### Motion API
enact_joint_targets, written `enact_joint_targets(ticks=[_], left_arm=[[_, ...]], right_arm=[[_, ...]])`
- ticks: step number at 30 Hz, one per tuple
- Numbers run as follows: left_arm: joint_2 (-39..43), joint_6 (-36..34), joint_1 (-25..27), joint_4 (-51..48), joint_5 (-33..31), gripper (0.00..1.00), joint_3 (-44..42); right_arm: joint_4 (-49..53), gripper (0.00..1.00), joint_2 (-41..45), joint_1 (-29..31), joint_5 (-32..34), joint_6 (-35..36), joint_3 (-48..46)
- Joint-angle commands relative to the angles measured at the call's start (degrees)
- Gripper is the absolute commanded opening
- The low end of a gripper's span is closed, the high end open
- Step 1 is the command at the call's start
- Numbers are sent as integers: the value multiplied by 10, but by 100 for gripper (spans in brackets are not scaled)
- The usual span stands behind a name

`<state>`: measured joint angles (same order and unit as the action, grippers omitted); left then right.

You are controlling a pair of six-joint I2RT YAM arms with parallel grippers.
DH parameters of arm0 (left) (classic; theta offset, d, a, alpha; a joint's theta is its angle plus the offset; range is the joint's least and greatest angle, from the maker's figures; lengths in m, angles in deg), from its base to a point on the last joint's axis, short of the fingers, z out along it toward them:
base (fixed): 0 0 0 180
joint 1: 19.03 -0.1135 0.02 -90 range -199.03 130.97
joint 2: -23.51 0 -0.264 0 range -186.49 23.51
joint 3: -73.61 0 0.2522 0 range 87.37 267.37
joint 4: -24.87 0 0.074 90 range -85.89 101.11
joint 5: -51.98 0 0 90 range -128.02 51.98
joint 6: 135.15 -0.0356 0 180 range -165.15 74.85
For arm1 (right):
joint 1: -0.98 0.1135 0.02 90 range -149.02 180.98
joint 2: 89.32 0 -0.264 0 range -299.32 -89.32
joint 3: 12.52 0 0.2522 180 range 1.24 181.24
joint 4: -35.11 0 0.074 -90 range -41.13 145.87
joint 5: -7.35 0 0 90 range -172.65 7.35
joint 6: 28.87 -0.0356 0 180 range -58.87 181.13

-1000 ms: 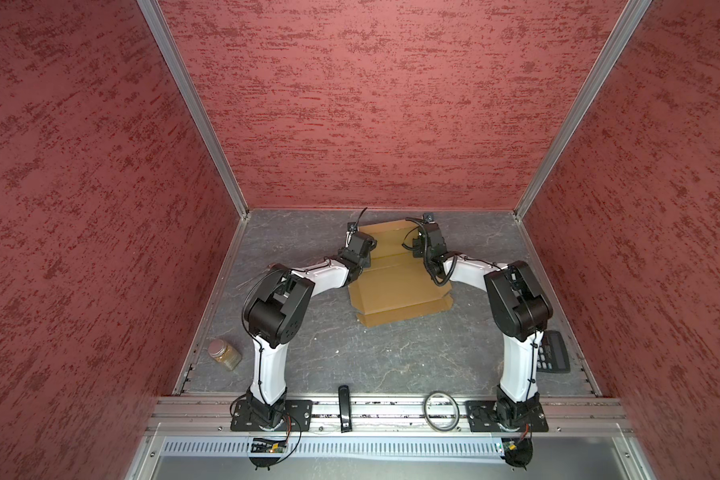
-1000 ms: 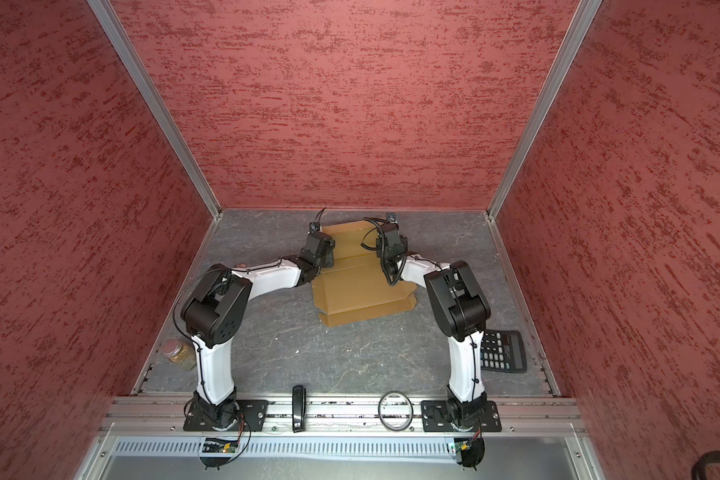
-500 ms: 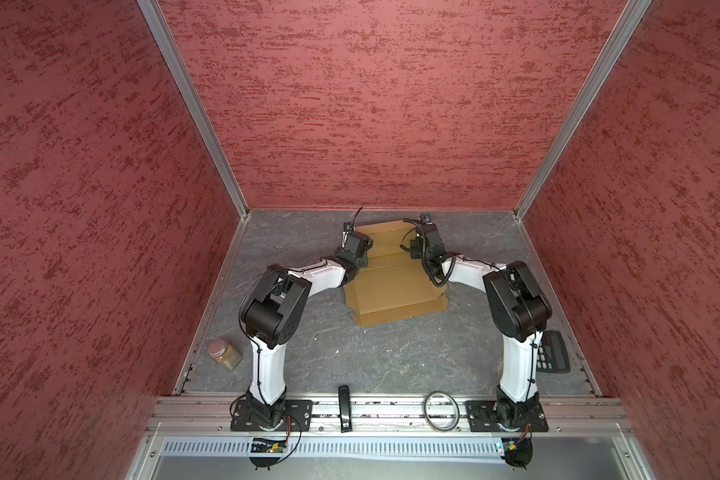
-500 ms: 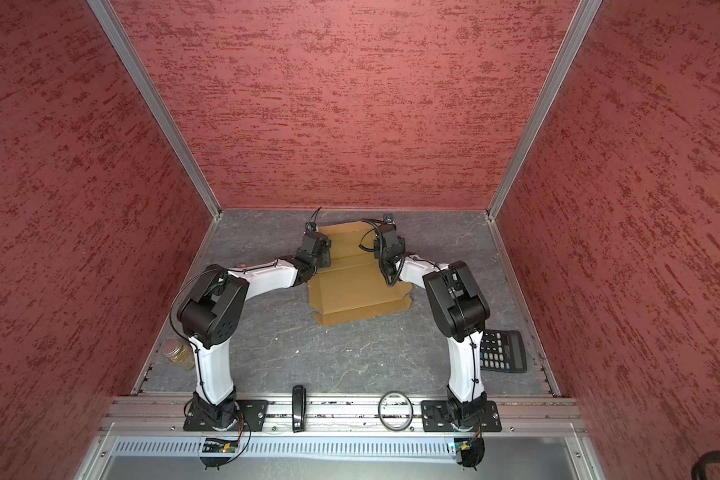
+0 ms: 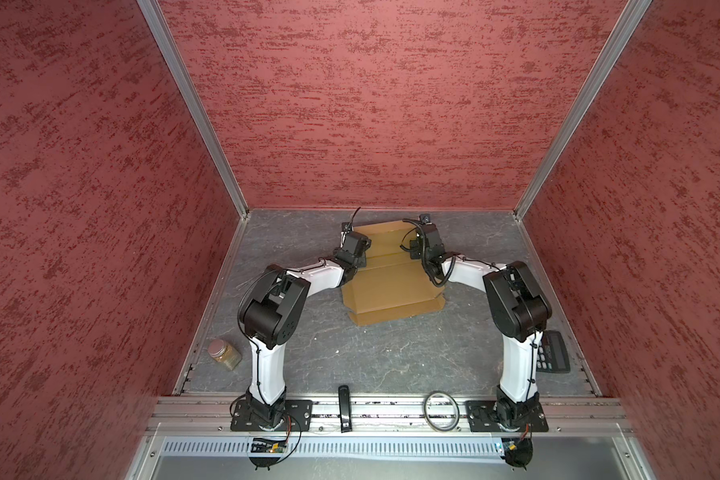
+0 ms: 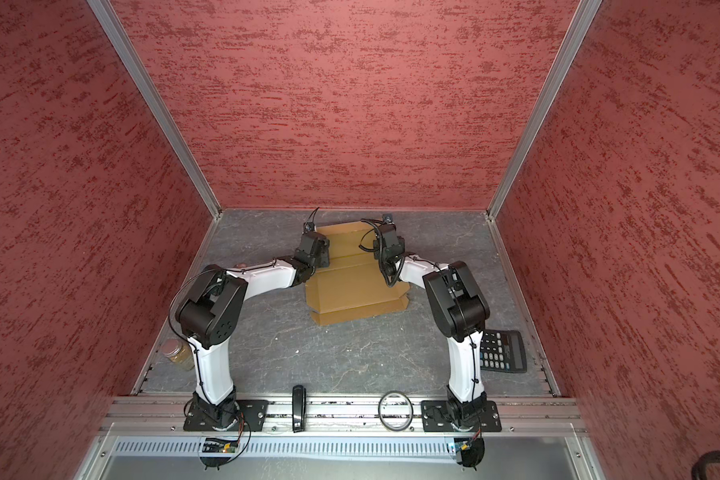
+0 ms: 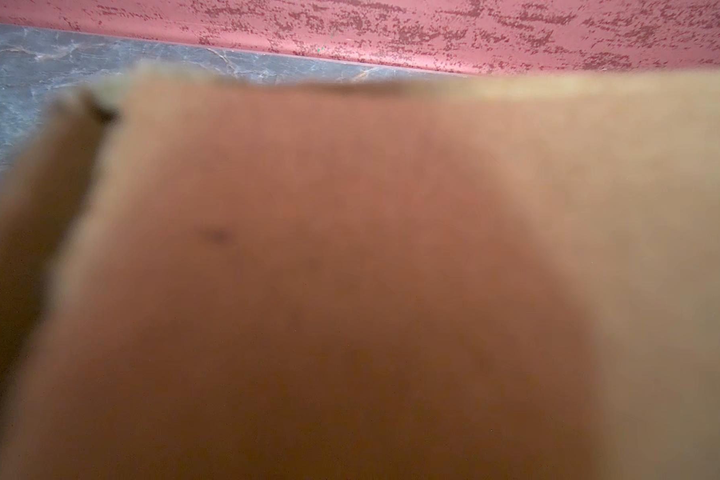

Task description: Fold the paper box

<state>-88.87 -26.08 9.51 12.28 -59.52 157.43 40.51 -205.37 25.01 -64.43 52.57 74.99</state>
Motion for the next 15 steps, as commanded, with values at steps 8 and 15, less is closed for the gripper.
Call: enact_joint_targets(ticks=[8, 15], left_arm=[[13, 2, -8, 0, 9, 64, -41], [26, -1, -9, 20, 2, 68, -54]], right_arm=[[20, 6, -10, 16, -28, -1, 2], [23, 4, -9, 15, -28, -2, 4]])
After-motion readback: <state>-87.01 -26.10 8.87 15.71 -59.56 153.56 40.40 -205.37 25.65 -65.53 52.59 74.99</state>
